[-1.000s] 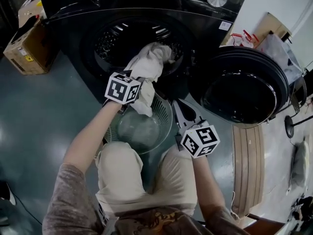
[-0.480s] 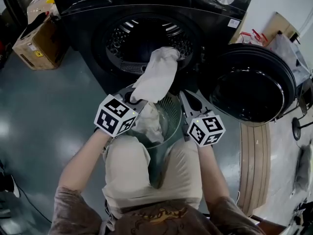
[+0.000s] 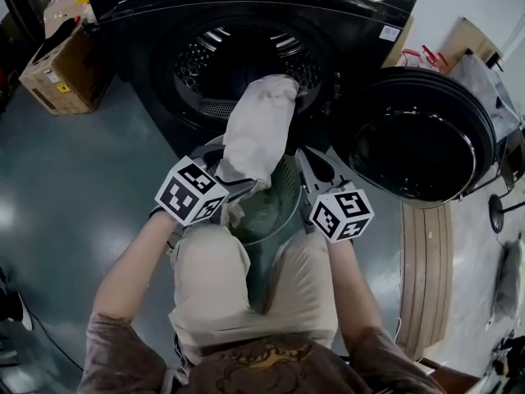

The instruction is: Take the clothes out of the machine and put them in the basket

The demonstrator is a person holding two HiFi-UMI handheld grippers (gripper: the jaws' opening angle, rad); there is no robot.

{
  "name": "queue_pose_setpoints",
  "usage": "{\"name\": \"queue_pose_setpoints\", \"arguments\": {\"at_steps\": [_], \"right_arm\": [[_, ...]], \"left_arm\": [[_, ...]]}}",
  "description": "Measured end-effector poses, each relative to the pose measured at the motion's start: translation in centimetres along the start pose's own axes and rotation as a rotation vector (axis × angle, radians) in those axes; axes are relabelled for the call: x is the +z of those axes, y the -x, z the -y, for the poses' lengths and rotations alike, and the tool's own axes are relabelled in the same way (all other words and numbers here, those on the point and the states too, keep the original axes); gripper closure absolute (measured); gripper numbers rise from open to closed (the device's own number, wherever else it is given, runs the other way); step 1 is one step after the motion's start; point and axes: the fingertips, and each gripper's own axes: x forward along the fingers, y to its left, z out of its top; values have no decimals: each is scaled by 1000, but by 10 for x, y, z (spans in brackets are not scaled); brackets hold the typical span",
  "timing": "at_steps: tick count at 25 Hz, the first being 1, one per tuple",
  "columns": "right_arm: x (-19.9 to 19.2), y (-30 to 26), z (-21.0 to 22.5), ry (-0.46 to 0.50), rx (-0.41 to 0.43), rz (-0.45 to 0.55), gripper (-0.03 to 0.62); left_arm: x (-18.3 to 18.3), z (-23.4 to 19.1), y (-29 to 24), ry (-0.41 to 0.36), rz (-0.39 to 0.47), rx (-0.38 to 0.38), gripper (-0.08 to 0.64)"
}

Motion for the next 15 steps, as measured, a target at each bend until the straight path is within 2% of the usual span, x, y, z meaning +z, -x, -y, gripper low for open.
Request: {"name": "queue_pose_setpoints", "arguments": {"at_steps": [4, 7, 11, 15], "right_arm": [[-2, 6, 8, 0, -18, -2, 595], [-3, 9, 15, -5, -34, -3, 595], [-4, 7, 15, -5, -35, -2, 595], [-6, 4, 8, 4, -21, -13, 595]], "left_arm": [[-11, 0, 1, 15, -53, -52, 187], [-16, -2, 9, 22, -62, -61, 189], [-13, -14, 19, 25, -24, -13, 189], [1, -35, 0, 19, 35, 31, 168]]}}
